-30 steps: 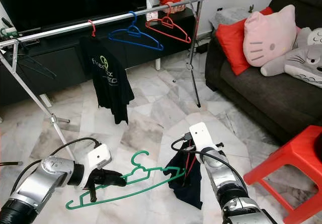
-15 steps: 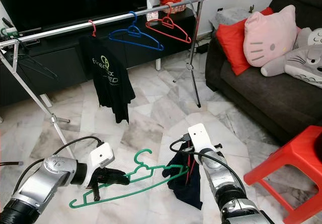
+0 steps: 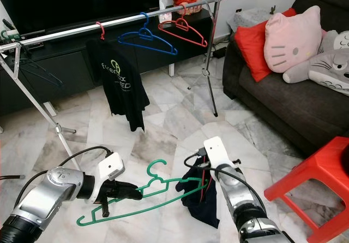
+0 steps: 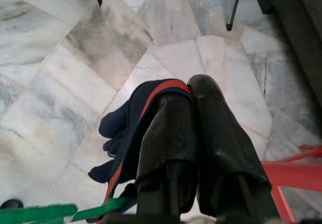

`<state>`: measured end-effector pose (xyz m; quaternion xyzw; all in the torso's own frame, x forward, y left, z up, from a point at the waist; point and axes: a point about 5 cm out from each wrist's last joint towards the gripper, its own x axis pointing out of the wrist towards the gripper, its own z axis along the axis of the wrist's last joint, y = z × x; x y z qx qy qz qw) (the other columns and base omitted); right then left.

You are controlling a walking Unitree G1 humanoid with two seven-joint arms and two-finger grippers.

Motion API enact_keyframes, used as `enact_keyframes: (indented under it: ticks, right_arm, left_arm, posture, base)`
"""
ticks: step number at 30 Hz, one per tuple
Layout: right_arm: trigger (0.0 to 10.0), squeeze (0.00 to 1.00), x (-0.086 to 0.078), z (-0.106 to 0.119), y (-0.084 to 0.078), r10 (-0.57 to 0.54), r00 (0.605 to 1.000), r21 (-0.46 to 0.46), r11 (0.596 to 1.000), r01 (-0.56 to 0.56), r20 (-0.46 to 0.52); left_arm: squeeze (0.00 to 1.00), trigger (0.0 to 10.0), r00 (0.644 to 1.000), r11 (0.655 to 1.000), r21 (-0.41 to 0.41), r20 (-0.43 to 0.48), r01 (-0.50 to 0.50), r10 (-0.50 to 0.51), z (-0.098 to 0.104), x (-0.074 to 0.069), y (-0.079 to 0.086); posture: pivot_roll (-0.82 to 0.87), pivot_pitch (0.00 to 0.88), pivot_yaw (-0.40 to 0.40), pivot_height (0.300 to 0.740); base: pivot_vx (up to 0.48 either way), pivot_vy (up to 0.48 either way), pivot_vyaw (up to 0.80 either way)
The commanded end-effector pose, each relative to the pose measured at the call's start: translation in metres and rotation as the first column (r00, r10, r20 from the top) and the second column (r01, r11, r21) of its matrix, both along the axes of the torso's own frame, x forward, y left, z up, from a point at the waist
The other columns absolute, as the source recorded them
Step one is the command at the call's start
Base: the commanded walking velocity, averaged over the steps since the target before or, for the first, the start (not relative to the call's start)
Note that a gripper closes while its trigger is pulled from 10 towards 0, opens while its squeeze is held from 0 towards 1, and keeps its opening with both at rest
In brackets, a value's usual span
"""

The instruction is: Hang hanger

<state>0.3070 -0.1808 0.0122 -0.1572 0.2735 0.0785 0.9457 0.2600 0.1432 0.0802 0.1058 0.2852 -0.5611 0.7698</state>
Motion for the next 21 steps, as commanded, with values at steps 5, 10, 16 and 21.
enact_keyframes:
  ticks: [5, 10, 16, 21]
  right_arm:
    - [10.0, 0.00, 0.005, 0.006, 0.001, 0.000, 1.000, 0.013, 1.000, 0.000, 0.031]
    - [10.0, 0.00, 0.011, 0.016, 0.003, 0.008, 0.998, 0.019, 1.000, -0.009, 0.065]
    - [10.0, 0.00, 0.018, 0.027, 0.007, 0.024, 0.995, 0.043, 0.999, -0.029, 0.102]
    - [10.0, 0.00, 0.020, 0.031, 0.010, 0.046, 0.993, 0.064, 0.997, -0.053, 0.108]
  left_arm:
    - [0.00, 10.0, 0.997, 1.000, 0.017, 0.072, -0.026, 0.025, 0.005, 0.006, -0.004]
    - [0.00, 10.0, 0.995, 0.998, 0.030, 0.087, -0.052, 0.049, 0.000, 0.008, -0.007]
    - [0.00, 10.0, 0.991, 0.998, 0.032, 0.122, -0.063, 0.058, -0.001, 0.012, -0.009]
    - [0.00, 10.0, 0.976, 0.993, 0.012, 0.185, -0.120, 0.115, 0.001, 0.021, -0.013]
  posture:
    - [-0.10, 0.000, 0.006, 0.740]
    - [-0.10, 0.000, 0.005, 0.740]
    - [-0.10, 0.000, 0.006, 0.740]
    - [-0.11, 0.000, 0.004, 0.740]
  base:
    - [0.000, 0.000, 0.00]
    - [0.000, 0.000, 0.00]
    - [0.000, 0.000, 0.00]
    - [0.000, 0.000, 0.00]
